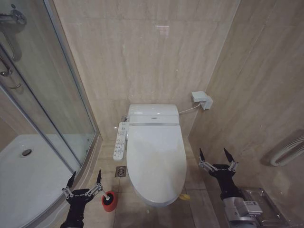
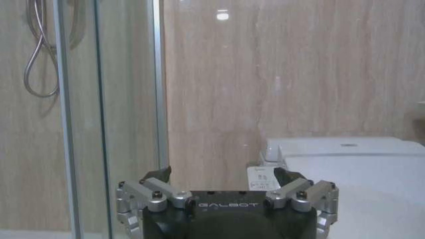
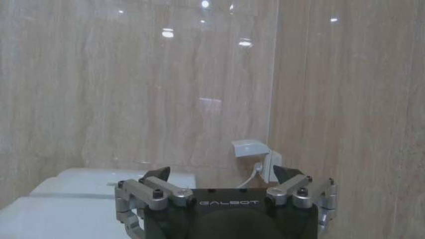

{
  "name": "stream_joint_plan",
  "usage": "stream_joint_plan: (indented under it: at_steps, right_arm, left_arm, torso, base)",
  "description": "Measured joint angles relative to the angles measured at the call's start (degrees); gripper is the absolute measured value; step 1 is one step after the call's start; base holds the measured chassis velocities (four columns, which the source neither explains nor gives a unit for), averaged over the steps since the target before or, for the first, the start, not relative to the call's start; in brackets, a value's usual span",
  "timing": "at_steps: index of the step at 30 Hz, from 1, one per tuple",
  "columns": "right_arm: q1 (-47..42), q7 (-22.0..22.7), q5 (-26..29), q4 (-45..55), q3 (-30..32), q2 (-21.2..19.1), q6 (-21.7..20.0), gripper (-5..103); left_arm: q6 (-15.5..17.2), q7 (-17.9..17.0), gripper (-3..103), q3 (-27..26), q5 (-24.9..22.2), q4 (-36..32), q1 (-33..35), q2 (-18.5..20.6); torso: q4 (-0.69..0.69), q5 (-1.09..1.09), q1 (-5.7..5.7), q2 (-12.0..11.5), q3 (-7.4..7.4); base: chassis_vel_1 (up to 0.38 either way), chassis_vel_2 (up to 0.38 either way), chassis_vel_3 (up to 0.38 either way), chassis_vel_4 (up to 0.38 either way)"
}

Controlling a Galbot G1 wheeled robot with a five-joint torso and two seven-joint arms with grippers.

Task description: Open the toilet lid, clean the toilet bowl with a toilet brush, close the toilet lid, and flush.

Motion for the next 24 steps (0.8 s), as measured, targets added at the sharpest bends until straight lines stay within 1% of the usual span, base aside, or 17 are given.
stream_joint_plan:
  at_steps: [1,2,3,5,6,10,11,12,14,15,17,18,20,23,24]
  right_arm:
    - [0.0,0.0,0.0,0.0,0.0,0.0,0.0,100]
    - [0.0,0.0,0.0,0.0,0.0,0.0,0.0,100]
    - [0.0,0.0,0.0,0.0,0.0,0.0,0.0,100]
    - [0.0,0.0,0.0,0.0,0.0,0.0,0.0,100]
    - [0.0,0.0,0.0,0.0,0.0,0.0,0.0,100]
    - [0.0,0.0,0.0,0.0,0.0,0.0,0.0,100]
    - [0.0,0.0,0.0,0.0,0.0,0.0,0.0,100]
    - [0.0,0.0,0.0,0.0,0.0,0.0,0.0,100]
    - [0.0,0.0,0.0,0.0,0.0,0.0,0.0,100]
    - [0.0,0.0,0.0,0.0,0.0,0.0,0.0,100]
    - [0.0,0.0,0.0,0.0,0.0,0.0,0.0,100]
    - [0.0,0.0,0.0,0.0,0.0,0.0,0.0,100]
    - [0.0,0.0,0.0,0.0,0.0,0.0,0.0,100]
    - [0.0,0.0,0.0,0.0,0.0,0.0,0.0,100]
    - [0.0,0.0,0.0,0.0,0.0,0.0,0.0,100]
  left_arm:
    - [0.0,0.0,100,0.0,0.0,0.0,0.0,0.0]
    - [0.4,0.1,100,-0.2,-0.8,0.8,-1.5,0.3]
    - [1.1,0.2,100,-0.4,-2.0,2.1,-3.7,0.9]
    - [2.3,0.6,100,-0.9,-4.4,4.4,-7.8,1.8]
    - [2.3,0.6,100,-0.9,-4.4,4.4,-7.8,1.8]
    - [4.9,1.3,100,-1.9,-9.1,9.1,-16.2,3.8]
    - [5.1,1.6,100,-2.1,-9.9,9.5,-17.1,4.2]
    - [4.8,3.2,100,-2.4,-11.8,7.3,-17.8,5.9]
    - [4.3,3.2,100,-0.2,-11.0,4.1,-15.7,5.4]
    - [4.3,3.2,100,-0.2,-11.0,4.1,-15.7,5.4]
    - [3.7,3.2,100,1.5,-9.2,1.4,-13.2,4.2]
    - [3.5,3.1,100,1.8,-8.7,0.9,-12.8,3.8]
    - [3.4,3.1,100,1.8,-8.6,0.8,-12.8,3.6]
    - [1.8,3.0,100,0.5,-7.5,2.6,-12.6,4.0]
    - [1.8,3.0,100,0.5,-7.5,2.6,-12.6,4.0]
  torso:
    - [0.00,0.00,0.00,0.0,0.00]
    - [0.01,0.00,0.00,0.0,0.00]
    - [-0.03,0.00,0.00,0.0,0.00]
    - [-0.03,-0.02,0.00,0.0,0.00]
    - [-0.03,-0.02,0.00,0.0,0.00]
    - [-0.04,-0.02,0.01,0.0,0.00]
    - [-0.06,-0.03,0.01,0.0,0.00]
    - [-0.03,0.04,0.02,0.0,0.01]
    - [-0.03,-0.04,0.02,0.0,0.01]
    - [-0.03,-0.04,0.02,0.0,0.01]
    - [0.00,0.01,0.00,0.0,0.00]
    - [0.00,0.00,0.00,0.0,0.00]
    - [-0.01,-0.01,0.00,0.0,0.00]
    - [-0.04,-0.01,0.00,0.0,0.00]
    - [-0.04,-0.01,0.00,0.0,0.00]
  base:
    - [0.000,0.000,0.000,0.000]
    - [0.000,0.000,0.000,0.000]
    - [0.000,0.000,0.000,0.000]
    - [0.000,0.000,0.000,0.000]
    - [0.000,0.000,0.000,0.000]
    - [0.000,0.000,0.000,0.000]
    - [0.000,0.000,0.000,0.000]
    - [0.000,0.000,0.000,0.000]
    - [0.000,0.000,0.000,0.000]
    - [0.000,0.000,0.000,0.000]
    - [0.000,0.000,0.000,0.000]
    - [0.000,0.000,0.000,0.000]
    - [0.000,0.000,0.000,0.000]
    - [0.000,0.000,0.000,0.000]
    - [0.000,0.000,0.000,0.000]
